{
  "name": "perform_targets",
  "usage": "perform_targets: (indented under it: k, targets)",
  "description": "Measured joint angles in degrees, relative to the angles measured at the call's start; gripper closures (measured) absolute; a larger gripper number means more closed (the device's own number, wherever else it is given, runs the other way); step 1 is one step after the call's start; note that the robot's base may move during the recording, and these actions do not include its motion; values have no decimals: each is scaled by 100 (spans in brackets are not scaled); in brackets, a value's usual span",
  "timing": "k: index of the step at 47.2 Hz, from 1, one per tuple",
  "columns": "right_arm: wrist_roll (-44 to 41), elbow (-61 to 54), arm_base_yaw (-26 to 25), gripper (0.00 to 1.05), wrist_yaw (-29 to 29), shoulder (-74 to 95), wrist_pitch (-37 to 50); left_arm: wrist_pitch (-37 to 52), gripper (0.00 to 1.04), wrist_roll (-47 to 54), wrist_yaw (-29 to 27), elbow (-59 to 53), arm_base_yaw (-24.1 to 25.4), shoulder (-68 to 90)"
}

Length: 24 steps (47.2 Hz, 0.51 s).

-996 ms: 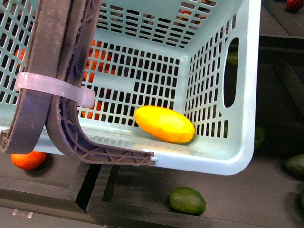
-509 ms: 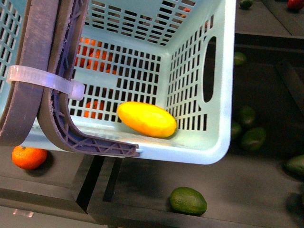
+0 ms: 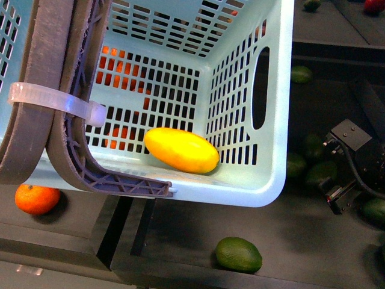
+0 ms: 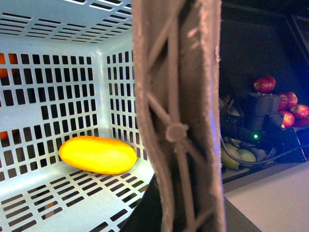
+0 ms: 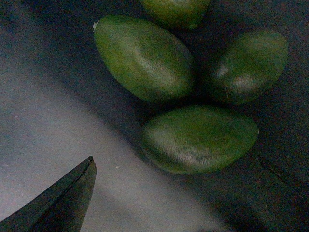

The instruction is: Pick mango and avocado into basket

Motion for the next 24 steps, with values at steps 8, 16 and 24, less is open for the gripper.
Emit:
perform_targets:
  k: [8, 16, 24]
  targets:
    - [-570, 422, 24, 8, 24, 437, -92, 0, 99, -2, 22, 0, 0, 2]
    - [-704, 909, -22, 8, 164, 896, -151, 0, 99, -2, 33, 0, 0, 0]
    - [-682, 1198, -66, 8, 166, 1080, -162, 0, 99, -2, 28, 0, 0, 0]
